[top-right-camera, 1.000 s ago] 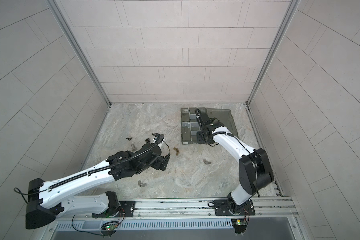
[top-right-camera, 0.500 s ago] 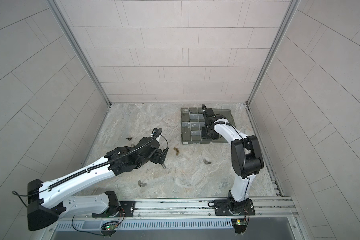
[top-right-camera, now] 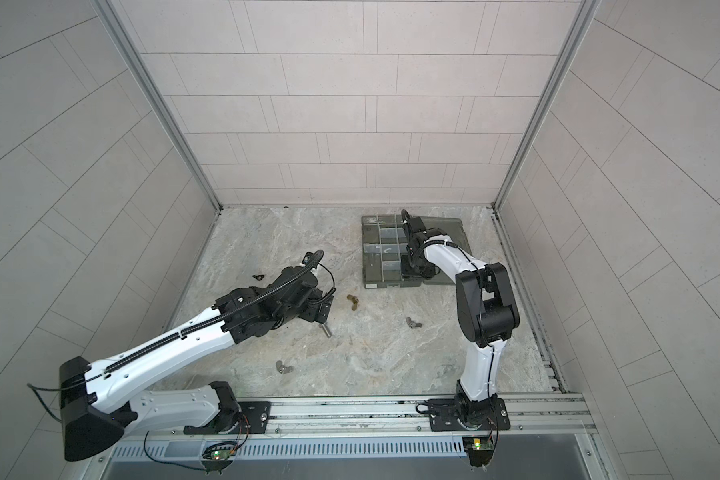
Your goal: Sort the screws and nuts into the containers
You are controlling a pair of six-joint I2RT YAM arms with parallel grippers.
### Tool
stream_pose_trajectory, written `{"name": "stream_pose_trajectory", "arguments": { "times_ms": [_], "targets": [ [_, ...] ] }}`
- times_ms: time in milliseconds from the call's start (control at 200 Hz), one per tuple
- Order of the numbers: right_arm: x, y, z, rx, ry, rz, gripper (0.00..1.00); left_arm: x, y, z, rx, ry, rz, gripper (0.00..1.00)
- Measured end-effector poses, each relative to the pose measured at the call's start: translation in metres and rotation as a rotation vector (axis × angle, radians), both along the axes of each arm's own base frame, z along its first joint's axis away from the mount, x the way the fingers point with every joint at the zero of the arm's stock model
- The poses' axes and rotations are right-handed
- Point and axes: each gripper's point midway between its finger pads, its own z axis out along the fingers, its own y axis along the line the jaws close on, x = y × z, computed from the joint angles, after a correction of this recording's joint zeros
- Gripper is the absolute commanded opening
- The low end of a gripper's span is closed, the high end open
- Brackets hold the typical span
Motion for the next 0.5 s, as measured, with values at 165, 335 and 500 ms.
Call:
{"name": "stream_pose_trajectory", "arguments": {
  "times_ms": [165,335,500],
  "targets": [
    [0.002,0.001,0.0,0.007,-0.007,0.013,0.59,0.002,0.0,-0.003,-0.002,0.011,0.001,1.0],
    [0.003,0.002,0.007,0.006,-0.03,0.022,0.63,0.003,0.0,-0.004,-0.003,0.016,0.004,1.0],
    [0.0,0.006,0.032,-0.031,-0.09,0.047,0.63,0.001,0.004,0.001,-0.018,0.01,0.013,1.0]
  ]
}}
